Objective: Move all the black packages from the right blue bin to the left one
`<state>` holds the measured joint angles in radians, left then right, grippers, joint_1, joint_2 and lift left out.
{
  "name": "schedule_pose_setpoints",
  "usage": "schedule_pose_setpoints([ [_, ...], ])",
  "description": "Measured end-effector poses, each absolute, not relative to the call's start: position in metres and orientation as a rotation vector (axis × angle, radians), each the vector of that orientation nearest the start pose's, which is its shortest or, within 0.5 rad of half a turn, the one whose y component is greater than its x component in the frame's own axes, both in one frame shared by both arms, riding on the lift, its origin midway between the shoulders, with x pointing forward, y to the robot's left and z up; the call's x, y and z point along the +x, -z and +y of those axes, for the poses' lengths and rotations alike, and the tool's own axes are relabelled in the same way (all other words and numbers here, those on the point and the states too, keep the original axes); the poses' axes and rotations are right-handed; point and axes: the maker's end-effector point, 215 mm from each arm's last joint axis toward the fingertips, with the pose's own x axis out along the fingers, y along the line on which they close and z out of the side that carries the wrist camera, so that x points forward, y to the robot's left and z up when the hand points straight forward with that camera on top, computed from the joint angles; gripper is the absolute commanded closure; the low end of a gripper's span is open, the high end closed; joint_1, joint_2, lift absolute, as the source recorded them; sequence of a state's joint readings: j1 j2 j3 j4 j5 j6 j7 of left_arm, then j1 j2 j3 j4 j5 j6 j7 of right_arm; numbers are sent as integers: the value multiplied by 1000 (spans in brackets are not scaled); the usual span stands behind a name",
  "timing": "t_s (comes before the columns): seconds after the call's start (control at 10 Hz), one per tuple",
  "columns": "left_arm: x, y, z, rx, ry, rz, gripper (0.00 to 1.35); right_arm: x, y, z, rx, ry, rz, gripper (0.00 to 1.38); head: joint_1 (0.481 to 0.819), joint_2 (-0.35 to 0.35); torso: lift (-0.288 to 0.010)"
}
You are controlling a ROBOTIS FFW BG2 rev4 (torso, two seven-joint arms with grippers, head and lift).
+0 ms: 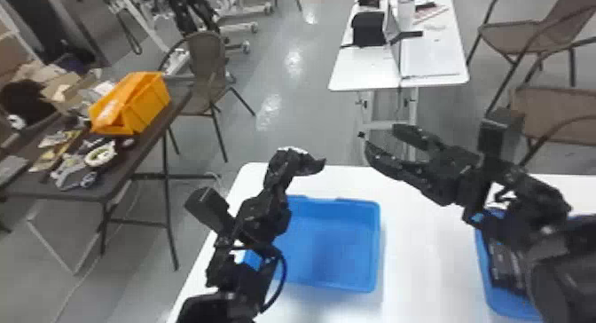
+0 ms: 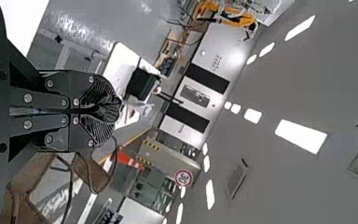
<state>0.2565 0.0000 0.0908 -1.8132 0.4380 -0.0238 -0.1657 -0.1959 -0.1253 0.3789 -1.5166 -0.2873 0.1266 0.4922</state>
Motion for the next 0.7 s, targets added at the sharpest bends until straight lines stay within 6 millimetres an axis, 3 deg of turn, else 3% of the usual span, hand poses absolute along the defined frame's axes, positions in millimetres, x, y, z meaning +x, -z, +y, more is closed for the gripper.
schedule_pose_setpoints([
  [0.1, 509, 343, 267, -298, 37, -28, 1213, 566, 313, -15, 130, -747, 31, 217, 695, 268, 0],
  [0.2, 503, 369, 268, -194, 53, 41, 1213, 569, 323, -59, 136, -642, 38, 217, 695, 224, 0],
  [0.3, 498, 399, 260, -152, 81, 113, 1139, 566, 331, -89, 140, -575, 49, 217, 695, 183, 0],
  [0.4, 492, 428, 248, -148, 104, 172, 541, 561, 340, -111, 142, -533, 67, 217, 695, 147, 0],
  [0.5, 491, 435, 242, -150, 119, 180, 7, 557, 346, -120, 131, -521, 84, 217, 695, 135, 0],
  [0.7, 493, 429, 245, -141, 122, 151, 59, 552, 356, -132, 72, -490, 119, 217, 695, 121, 0],
])
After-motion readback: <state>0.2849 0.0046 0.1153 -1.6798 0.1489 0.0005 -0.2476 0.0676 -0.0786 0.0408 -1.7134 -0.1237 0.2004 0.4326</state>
